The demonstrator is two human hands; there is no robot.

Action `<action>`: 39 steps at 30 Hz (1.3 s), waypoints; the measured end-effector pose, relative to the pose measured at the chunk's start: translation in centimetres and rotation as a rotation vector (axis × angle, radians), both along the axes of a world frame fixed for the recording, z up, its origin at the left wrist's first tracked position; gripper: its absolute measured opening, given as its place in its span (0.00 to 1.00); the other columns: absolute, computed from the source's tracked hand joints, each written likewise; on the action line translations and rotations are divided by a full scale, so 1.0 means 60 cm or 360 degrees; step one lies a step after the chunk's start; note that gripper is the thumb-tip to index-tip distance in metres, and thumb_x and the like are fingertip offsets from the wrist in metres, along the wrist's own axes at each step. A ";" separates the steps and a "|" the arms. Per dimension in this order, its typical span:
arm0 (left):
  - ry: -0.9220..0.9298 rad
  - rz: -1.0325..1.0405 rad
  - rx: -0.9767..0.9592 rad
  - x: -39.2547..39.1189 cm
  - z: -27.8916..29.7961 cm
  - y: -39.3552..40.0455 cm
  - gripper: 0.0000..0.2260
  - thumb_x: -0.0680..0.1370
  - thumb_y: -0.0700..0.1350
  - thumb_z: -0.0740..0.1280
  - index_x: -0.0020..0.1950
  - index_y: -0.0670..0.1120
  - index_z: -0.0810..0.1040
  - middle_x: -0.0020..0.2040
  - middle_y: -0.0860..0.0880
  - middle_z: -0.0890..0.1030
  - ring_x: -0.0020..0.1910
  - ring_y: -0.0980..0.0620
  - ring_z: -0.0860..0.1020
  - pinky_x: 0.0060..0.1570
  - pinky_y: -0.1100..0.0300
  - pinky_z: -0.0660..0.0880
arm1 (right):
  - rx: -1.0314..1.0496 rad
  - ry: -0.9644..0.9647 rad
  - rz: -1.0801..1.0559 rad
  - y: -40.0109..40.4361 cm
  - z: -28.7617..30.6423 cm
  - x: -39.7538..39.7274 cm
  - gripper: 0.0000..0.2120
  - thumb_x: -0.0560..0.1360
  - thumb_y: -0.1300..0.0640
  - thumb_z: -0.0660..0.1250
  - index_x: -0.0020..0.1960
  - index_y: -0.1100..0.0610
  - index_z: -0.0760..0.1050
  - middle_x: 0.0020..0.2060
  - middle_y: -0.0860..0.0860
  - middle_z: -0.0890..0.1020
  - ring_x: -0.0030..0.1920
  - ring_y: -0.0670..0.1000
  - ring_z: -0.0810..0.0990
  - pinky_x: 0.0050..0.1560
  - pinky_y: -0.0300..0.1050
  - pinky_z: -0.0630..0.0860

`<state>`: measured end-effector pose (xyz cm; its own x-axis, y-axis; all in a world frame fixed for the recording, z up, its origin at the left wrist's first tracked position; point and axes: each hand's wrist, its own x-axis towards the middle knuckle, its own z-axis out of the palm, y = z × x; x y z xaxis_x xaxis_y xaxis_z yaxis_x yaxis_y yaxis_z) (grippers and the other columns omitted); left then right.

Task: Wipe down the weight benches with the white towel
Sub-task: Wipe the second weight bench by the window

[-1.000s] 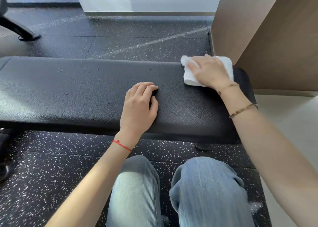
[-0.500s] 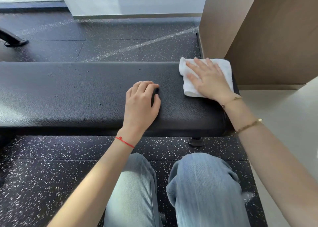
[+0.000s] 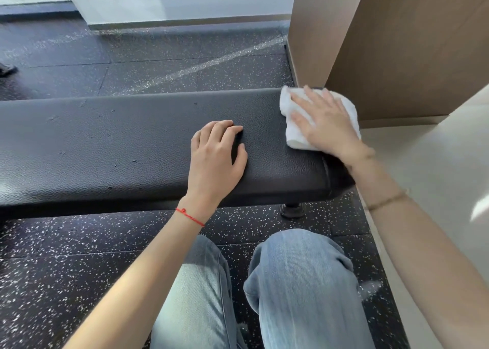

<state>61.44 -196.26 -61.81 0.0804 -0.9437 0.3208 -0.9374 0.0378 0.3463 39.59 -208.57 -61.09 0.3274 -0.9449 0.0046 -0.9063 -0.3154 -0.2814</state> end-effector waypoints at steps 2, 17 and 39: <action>0.0006 0.0000 0.0004 -0.001 0.000 0.000 0.16 0.81 0.49 0.61 0.66 0.47 0.76 0.67 0.50 0.76 0.70 0.48 0.69 0.73 0.51 0.61 | 0.0063 0.0052 -0.0046 -0.055 0.007 0.011 0.24 0.83 0.41 0.49 0.78 0.40 0.56 0.80 0.46 0.55 0.79 0.56 0.48 0.77 0.54 0.43; -0.0021 0.0101 -0.0056 0.025 0.005 0.010 0.13 0.79 0.45 0.64 0.62 0.44 0.79 0.63 0.48 0.79 0.68 0.44 0.72 0.70 0.49 0.65 | 0.0080 0.0070 0.0237 -0.070 0.014 0.116 0.24 0.84 0.42 0.48 0.79 0.43 0.56 0.79 0.45 0.57 0.79 0.54 0.49 0.77 0.54 0.41; 0.0003 0.0214 -0.0161 0.068 -0.011 0.036 0.13 0.77 0.44 0.64 0.61 0.44 0.79 0.62 0.48 0.79 0.65 0.45 0.74 0.67 0.49 0.68 | -0.0052 0.0056 0.0824 -0.002 0.013 0.235 0.23 0.84 0.43 0.49 0.79 0.42 0.55 0.79 0.43 0.56 0.79 0.53 0.49 0.77 0.55 0.42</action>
